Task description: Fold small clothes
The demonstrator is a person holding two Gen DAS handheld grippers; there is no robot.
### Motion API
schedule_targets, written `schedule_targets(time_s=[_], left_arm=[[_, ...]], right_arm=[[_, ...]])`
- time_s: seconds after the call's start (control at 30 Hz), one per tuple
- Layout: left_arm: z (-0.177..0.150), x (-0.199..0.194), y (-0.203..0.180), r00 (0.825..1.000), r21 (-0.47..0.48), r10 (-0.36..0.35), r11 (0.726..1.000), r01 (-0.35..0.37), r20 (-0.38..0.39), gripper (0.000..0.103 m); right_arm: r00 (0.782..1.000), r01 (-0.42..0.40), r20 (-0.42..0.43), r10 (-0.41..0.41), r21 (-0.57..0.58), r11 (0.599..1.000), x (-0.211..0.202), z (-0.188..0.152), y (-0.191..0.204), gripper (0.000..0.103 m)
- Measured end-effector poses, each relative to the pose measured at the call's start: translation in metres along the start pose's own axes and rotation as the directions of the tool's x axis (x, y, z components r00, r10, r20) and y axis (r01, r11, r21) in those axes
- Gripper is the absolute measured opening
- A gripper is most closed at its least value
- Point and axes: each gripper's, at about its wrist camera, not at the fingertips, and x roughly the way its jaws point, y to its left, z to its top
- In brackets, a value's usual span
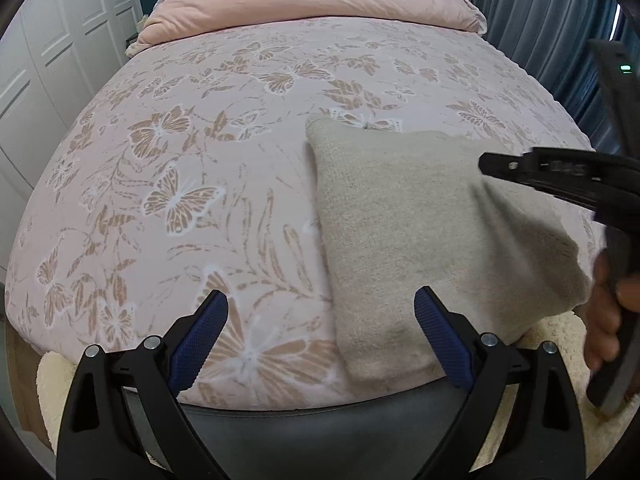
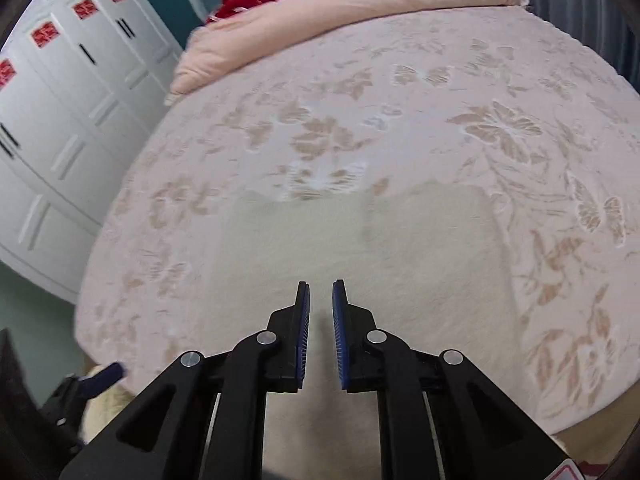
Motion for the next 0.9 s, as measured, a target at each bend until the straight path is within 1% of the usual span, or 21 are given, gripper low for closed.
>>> schedule_targets(time_s=[0.03,0.07,0.1,0.13,0.2,0.27,0.3,0.33,0.37,0.4,0.43,0.47,0.5,0.57,0.63,0.7,0.73,0.8,0.83,0.87,0.9], left_arm=[[0.001,0.002,-0.007,1.000,0.019,0.001,1.000,-0.001,0.000,0.092],[0.001,0.004,-0.013,1.000,0.039,0.004,0.999,-0.003,-0.004,0.092],[0.001,0.005,-0.018,1.000,0.056,0.004,0.998,-0.003,-0.008,0.092],[0.001,0.006,-0.023,1.000,0.071,0.005,0.997,-0.004,-0.010,0.092],[-0.001,0.007,-0.029,1.000,0.094,0.006,0.996,-0.004,-0.013,0.092],[-0.002,0.009,-0.034,1.000,0.099,-0.001,0.995,0.003,-0.022,0.092],[-0.002,0.011,-0.035,1.000,0.099,-0.002,0.995,0.004,-0.028,0.092],[-0.003,0.012,-0.037,0.999,0.101,-0.003,0.995,0.007,-0.036,0.092],[-0.003,0.013,-0.038,0.999,0.104,-0.007,0.995,0.011,-0.040,0.092],[-0.003,0.013,-0.040,0.999,0.107,-0.006,0.994,0.010,-0.037,0.092],[-0.004,0.013,-0.041,0.999,0.110,-0.004,0.994,0.008,-0.034,0.092],[-0.005,0.013,-0.042,0.999,0.112,-0.004,0.994,0.008,-0.036,0.092],[-0.005,0.014,-0.043,0.999,0.112,-0.004,0.994,0.009,-0.041,0.092],[-0.007,0.015,-0.044,0.999,0.113,0.003,0.994,0.002,-0.049,0.092],[-0.009,0.015,-0.044,0.999,0.111,0.003,0.994,0.002,-0.052,0.092],[-0.009,0.014,-0.044,0.999,0.113,0.007,0.994,0.000,-0.054,0.092],[-0.010,0.014,-0.045,0.998,0.116,0.007,0.993,-0.001,-0.057,0.092],[-0.011,0.014,-0.044,0.998,0.116,0.008,0.993,-0.001,-0.060,0.092],[-0.012,0.013,-0.043,0.998,0.114,0.010,0.993,-0.003,-0.061,0.092],[-0.013,0.013,-0.042,0.998,0.110,0.010,0.994,-0.002,-0.064,0.092],[-0.014,0.013,-0.040,0.997,0.103,0.009,0.995,-0.002,-0.070,0.092]], right_arm=[[1.000,0.006,-0.027,-0.006,-0.003,1.000,0.015,-0.001,-0.007,0.004],[1.000,-0.018,-0.006,0.018,0.027,0.999,0.010,-0.001,-0.012,0.004],[0.998,-0.055,0.010,0.054,0.062,0.997,-0.002,0.001,-0.013,0.004],[0.995,-0.091,0.046,0.088,0.087,0.992,-0.020,0.000,-0.013,0.005],[0.983,-0.138,0.133,0.125,0.097,0.986,-0.053,-0.011,-0.012,0.007],[0.980,-0.124,0.165,0.108,0.095,0.988,-0.074,-0.033,-0.015,0.009],[0.984,-0.106,0.154,0.090,0.098,0.990,-0.075,-0.047,-0.018,0.010],[0.990,-0.085,0.120,0.073,0.102,0.991,-0.068,-0.059,-0.024,0.011],[0.996,-0.064,0.062,0.057,0.111,0.992,-0.054,-0.072,-0.031,0.011],[0.999,-0.051,0.000,0.051,0.130,0.990,-0.037,-0.084,-0.040,0.007],[0.996,-0.077,-0.033,0.084,0.166,0.983,-0.027,-0.094,-0.050,0.003],[0.992,-0.124,-0.003,0.128,0.213,0.969,-0.031,-0.099,-0.057,0.003],[0.988,-0.155,0.023,0.154,0.242,0.958,-0.041,-0.100,-0.061,0.003],[0.987,-0.156,0.078,0.141,0.246,0.957,-0.063,-0.096,-0.061,0.005],[0.987,-0.138,0.112,0.117,0.214,0.967,-0.078,-0.093,-0.058,0.013],[0.988,-0.118,0.120,0.096,0.189,0.975,-0.080,-0.094,-0.058,0.020],[0.988,-0.113,0.127,0.089,0.192,0.975,-0.080,-0.097,-0.059,0.022],[0.984,-0.119,0.156,0.085,0.224,0.967,-0.083,-0.102,-0.064,0.022],[0.980,-0.126,0.181,0.084,0.239,0.963,-0.087,-0.105,-0.066,0.027],[0.976,-0.112,0.208,0.059,0.254,0.961,-0.092,-0.107,-0.069,0.034],[0.970,-0.098,0.240,0.032,0.269,0.958,-0.098,-0.109,-0.071,0.054]])
